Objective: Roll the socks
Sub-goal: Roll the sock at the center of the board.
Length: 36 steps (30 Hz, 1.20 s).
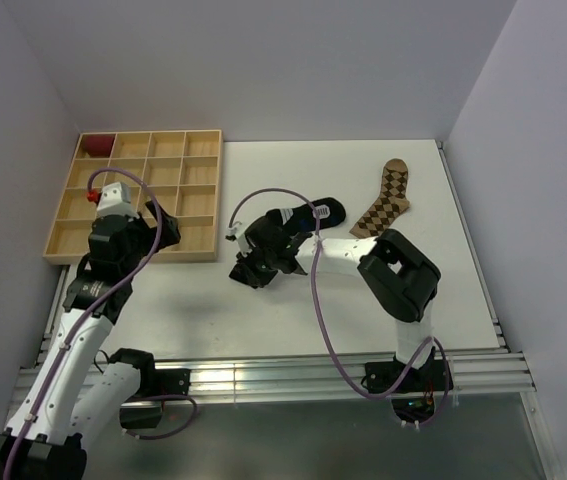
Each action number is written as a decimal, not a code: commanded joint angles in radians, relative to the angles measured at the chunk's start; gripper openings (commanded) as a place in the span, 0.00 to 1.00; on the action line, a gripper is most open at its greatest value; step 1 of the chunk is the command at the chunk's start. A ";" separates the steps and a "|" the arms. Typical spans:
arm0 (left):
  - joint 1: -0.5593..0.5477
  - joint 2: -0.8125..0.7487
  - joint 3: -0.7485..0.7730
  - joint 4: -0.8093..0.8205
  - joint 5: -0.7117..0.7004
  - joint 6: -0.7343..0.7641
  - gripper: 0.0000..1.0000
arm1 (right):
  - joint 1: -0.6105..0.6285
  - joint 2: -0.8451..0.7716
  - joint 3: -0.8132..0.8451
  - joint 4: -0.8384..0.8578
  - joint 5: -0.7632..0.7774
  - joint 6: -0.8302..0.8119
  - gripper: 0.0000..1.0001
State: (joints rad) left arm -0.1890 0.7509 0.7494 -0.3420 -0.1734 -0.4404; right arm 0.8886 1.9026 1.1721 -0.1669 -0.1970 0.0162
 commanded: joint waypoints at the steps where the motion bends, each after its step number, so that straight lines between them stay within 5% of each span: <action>1: -0.047 0.050 0.054 -0.025 0.060 -0.092 0.99 | -0.036 0.032 0.012 -0.005 -0.188 0.082 0.00; 13: -0.360 0.243 -0.031 0.046 -0.075 -0.447 0.96 | -0.171 0.047 -0.019 0.041 -0.380 0.183 0.00; 24: -0.383 0.409 -0.156 0.225 -0.020 -0.763 0.91 | -0.172 0.064 -0.005 0.023 -0.355 0.174 0.00; 36: -0.412 0.580 -0.101 0.233 -0.063 -0.865 0.78 | -0.172 0.072 -0.006 0.036 -0.351 0.176 0.00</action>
State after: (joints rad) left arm -0.5831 1.3025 0.6052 -0.1219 -0.2081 -1.2545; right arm 0.7155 1.9507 1.1629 -0.1326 -0.5594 0.1905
